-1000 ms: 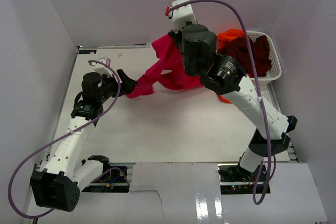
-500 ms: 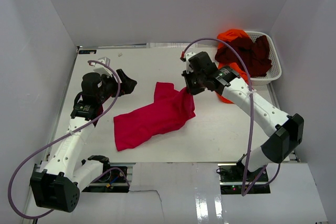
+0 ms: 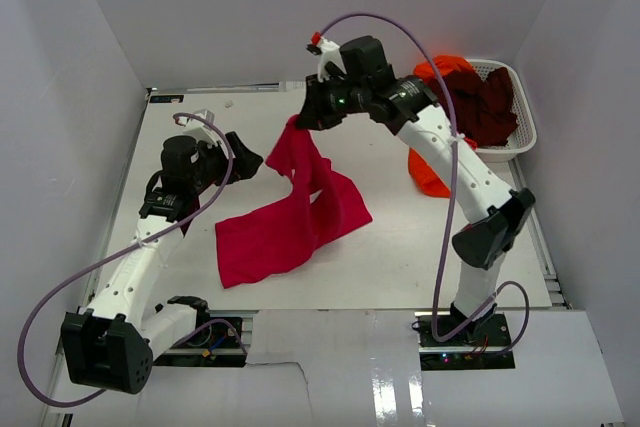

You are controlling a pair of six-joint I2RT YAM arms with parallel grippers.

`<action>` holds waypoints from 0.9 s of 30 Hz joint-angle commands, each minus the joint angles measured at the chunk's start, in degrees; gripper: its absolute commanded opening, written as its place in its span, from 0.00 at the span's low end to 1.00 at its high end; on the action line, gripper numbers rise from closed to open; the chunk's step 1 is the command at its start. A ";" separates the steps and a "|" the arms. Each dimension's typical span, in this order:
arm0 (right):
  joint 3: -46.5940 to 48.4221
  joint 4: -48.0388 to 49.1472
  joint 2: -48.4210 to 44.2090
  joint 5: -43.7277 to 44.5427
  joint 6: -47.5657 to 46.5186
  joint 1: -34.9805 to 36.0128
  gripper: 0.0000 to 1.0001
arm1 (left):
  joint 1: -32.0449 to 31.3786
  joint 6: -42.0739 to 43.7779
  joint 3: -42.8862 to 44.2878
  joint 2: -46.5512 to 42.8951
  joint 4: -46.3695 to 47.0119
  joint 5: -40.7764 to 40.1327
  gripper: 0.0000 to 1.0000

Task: Fold and stack the t-shirts
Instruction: Move the tshirt to the center of the board

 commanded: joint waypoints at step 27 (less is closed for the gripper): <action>-57.36 7.09 -21.69 2.25 -1.30 -16.49 0.08 | 0.27 -0.47 1.10 -1.48 -0.15 -2.51 0.98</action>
